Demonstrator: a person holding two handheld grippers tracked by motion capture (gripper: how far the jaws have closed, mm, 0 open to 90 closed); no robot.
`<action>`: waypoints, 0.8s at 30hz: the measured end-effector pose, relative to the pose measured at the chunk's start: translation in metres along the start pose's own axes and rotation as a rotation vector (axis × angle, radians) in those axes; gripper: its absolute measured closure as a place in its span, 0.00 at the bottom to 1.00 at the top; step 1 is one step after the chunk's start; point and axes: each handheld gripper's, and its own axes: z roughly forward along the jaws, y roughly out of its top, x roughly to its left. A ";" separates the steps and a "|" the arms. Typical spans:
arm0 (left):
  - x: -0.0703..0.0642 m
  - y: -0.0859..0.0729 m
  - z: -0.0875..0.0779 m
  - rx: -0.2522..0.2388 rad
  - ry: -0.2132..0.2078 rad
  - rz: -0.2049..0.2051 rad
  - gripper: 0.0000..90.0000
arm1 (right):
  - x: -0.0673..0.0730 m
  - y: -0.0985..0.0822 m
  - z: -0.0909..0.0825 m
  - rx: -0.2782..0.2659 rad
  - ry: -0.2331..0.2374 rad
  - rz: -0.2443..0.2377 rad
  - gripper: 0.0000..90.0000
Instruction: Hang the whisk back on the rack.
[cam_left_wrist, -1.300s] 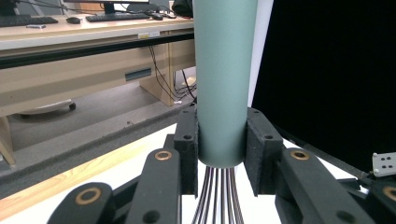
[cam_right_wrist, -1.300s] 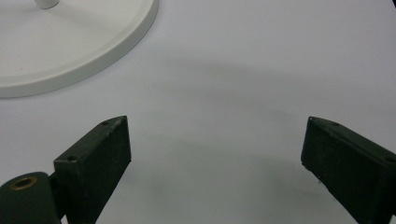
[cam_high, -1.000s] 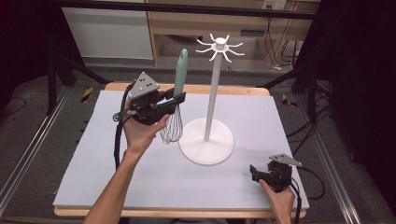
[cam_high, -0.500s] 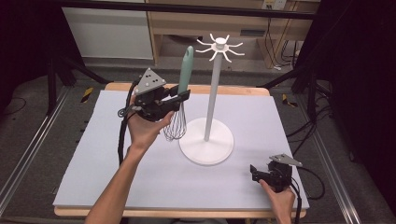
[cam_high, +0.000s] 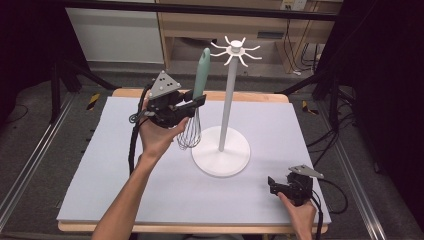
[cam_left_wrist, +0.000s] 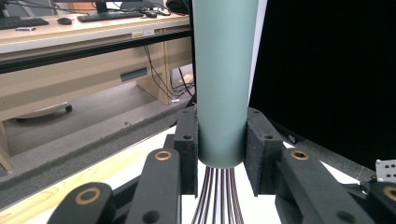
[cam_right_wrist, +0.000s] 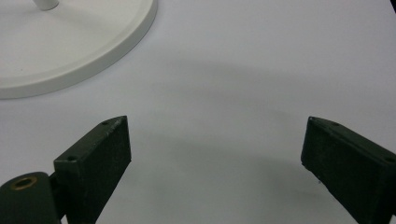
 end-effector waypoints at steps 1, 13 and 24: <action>0.000 0.000 0.000 0.001 0.000 0.000 0.76 | 0.000 0.000 0.000 -0.001 0.001 -0.004 0.10; 0.000 0.001 0.006 0.006 0.000 -0.003 0.76 | 0.000 0.000 0.000 0.000 0.001 -0.001 0.10; -0.001 0.004 0.011 0.012 0.003 0.003 0.76 | -0.001 0.000 0.000 0.000 0.001 0.002 0.10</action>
